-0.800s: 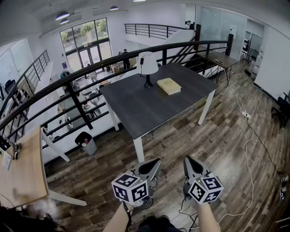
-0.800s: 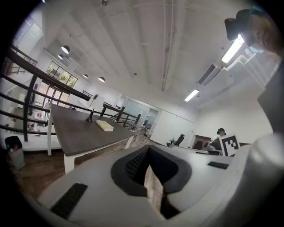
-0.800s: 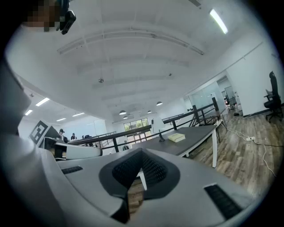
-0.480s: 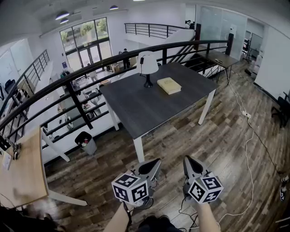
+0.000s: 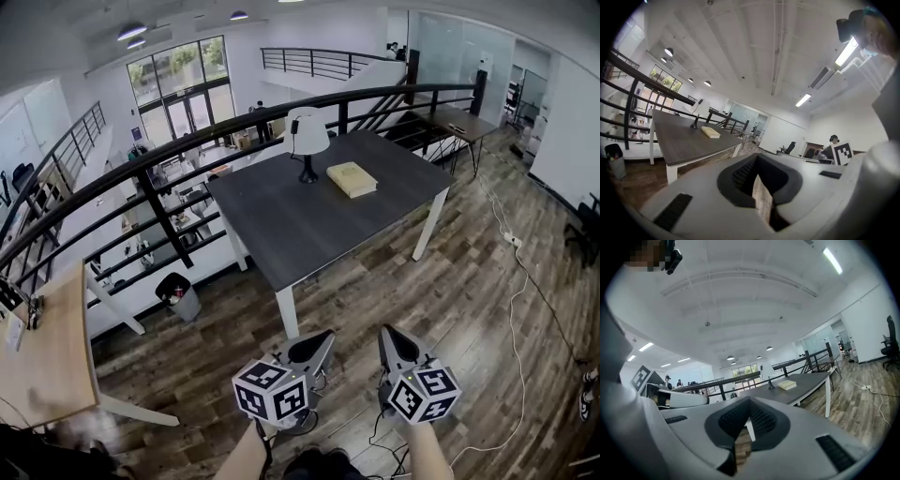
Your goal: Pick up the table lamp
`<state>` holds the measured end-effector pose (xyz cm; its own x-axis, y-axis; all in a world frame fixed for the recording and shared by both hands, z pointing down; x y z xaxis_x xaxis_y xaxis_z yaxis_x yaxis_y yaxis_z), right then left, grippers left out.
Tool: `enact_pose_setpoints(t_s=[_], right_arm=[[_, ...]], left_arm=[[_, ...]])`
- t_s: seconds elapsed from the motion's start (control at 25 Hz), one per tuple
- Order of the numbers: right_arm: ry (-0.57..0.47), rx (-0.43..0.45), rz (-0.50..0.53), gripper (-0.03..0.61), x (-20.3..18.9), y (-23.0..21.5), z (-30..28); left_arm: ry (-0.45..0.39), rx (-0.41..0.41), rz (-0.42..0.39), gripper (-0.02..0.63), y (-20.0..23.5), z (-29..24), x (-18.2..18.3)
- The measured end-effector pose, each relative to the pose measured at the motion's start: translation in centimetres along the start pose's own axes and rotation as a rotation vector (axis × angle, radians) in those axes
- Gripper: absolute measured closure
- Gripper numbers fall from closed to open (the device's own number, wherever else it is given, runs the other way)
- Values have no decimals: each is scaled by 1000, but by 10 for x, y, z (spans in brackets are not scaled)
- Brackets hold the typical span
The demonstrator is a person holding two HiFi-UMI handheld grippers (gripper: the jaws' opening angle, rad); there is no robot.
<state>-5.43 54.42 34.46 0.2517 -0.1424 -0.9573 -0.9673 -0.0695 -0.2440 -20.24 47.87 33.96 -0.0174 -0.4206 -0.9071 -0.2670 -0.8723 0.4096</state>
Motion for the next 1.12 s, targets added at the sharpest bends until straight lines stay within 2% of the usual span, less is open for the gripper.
enact_pose_setpoints(t_s=[0.72, 1.12], right_arm=[[23, 74, 1, 583, 0, -35, -18], [34, 89, 7, 583, -4, -37, -60]], left_arm=[[-5, 48, -6, 588, -3, -40, 2], [-12, 51, 0, 588, 35, -57, 10]])
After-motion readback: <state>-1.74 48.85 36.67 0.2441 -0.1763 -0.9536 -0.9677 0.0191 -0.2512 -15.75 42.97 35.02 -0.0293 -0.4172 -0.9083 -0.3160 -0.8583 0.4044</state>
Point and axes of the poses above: the fingertips, and each gripper's own axes: z backward along the fingers, y to its left, x out of its top, the point moved 5 cm from there along z, backward along the fingers, and after that the axes turned 5 degrees about -x, right-handed, at the moved point
